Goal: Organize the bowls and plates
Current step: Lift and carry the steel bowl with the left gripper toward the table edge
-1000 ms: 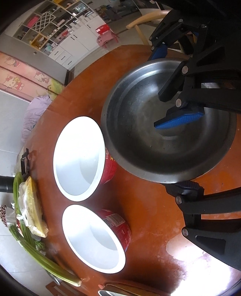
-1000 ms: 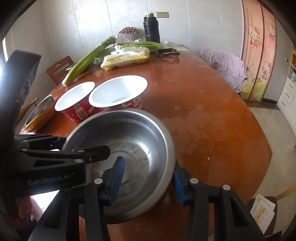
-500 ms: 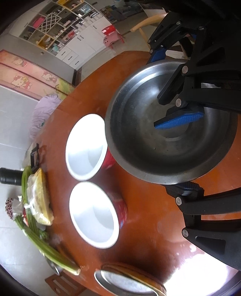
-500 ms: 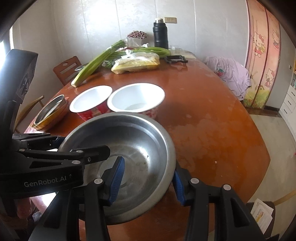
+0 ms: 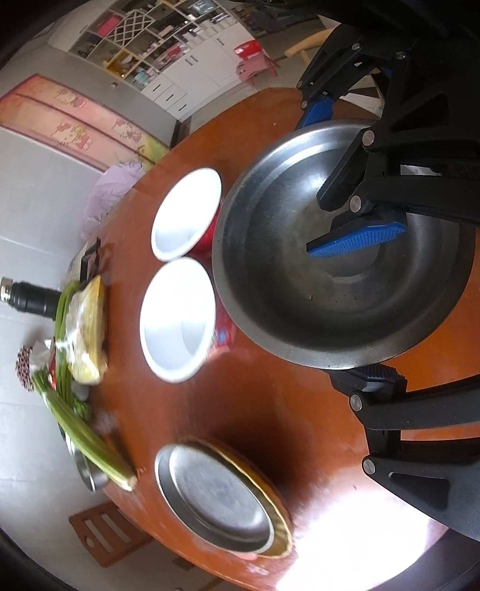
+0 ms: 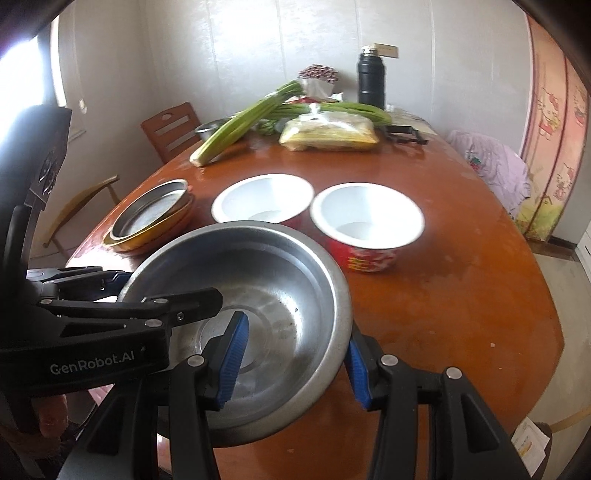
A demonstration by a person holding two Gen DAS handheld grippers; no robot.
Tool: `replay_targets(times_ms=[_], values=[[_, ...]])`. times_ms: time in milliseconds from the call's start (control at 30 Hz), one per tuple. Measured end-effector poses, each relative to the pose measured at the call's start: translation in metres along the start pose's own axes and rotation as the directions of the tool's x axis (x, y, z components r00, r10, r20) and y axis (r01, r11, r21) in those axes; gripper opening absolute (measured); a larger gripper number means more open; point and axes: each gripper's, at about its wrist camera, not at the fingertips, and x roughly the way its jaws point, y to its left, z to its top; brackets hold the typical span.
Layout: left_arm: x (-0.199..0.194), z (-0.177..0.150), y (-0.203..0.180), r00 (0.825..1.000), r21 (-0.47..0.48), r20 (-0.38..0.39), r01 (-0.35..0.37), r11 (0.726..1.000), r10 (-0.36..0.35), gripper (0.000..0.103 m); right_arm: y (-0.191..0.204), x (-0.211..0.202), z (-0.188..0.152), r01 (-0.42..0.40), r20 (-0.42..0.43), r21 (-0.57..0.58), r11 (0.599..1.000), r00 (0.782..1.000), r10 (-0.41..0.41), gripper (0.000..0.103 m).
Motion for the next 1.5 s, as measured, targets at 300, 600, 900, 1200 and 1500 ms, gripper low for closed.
replay_targets(times_ms=[300,600,900,1200,1500], values=[[-0.002,-0.010,0.021,1.000,-0.022,-0.002,-0.005,1.000,0.005,0.052,0.025,0.009,-0.001,-0.009,-0.024,-0.040,0.999,1.000,0.008,0.050],[0.007,-0.011,0.018,1.000,-0.024,-0.016,-0.008,1.000,0.008,0.052,0.021,0.016,-0.004,-0.013,-0.044,-0.031,0.999,0.999,0.012,0.050],[0.018,-0.013,0.017,0.999,-0.025,-0.035,-0.027,0.999,0.026,0.052,0.017,0.023,-0.007,-0.023,-0.060,-0.031,0.999,0.998,0.021,0.050],[0.025,-0.014,0.017,0.998,-0.023,-0.051,-0.032,0.999,0.031,0.052,0.015,0.029,-0.011,-0.033,-0.079,-0.028,0.999,0.996,0.031,0.050],[0.032,-0.014,0.017,0.997,-0.015,-0.063,-0.047,0.999,0.046,0.052,0.016,0.034,-0.013,-0.037,-0.097,-0.033,0.999,0.995,0.034,0.050]])
